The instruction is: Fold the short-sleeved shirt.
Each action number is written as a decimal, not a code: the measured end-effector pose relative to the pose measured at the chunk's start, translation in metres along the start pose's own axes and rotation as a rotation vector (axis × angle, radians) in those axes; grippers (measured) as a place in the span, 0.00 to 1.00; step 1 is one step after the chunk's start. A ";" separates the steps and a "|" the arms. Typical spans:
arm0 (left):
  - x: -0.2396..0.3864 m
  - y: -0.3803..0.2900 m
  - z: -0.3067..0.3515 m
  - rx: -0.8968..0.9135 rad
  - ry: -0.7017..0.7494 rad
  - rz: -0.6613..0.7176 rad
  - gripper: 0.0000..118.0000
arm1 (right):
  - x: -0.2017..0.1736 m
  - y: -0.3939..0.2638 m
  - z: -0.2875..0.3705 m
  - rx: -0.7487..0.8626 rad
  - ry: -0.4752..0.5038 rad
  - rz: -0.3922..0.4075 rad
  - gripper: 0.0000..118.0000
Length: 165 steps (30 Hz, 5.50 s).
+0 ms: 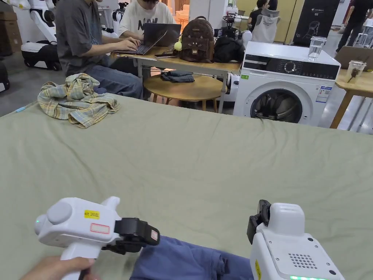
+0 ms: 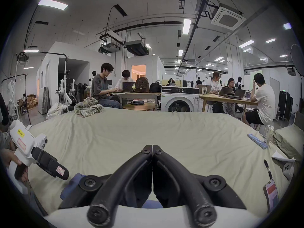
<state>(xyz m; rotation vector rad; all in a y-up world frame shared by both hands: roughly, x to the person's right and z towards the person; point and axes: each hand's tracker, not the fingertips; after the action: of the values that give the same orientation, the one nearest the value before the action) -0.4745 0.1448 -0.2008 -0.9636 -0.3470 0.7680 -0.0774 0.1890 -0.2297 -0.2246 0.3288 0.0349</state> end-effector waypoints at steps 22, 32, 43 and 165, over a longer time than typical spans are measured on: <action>-0.063 -0.037 -0.054 -0.036 -0.319 0.175 0.09 | 0.008 -0.009 0.009 0.002 -0.040 -0.009 0.00; -0.039 -0.032 0.033 0.114 -0.265 0.120 0.09 | 0.010 -0.005 0.009 0.012 -0.046 -0.011 0.00; 0.057 -0.026 0.076 0.143 0.080 -0.050 0.09 | 0.000 0.001 0.008 0.017 -0.010 0.003 0.00; 0.093 -0.054 -0.032 0.205 0.127 -0.356 0.35 | 0.041 -0.090 -0.013 -0.548 -0.021 -0.004 0.00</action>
<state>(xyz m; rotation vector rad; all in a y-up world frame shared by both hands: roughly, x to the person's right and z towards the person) -0.3683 0.1741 -0.1794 -0.7269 -0.3111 0.4060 -0.0369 0.0985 -0.2358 -0.7670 0.2921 0.1236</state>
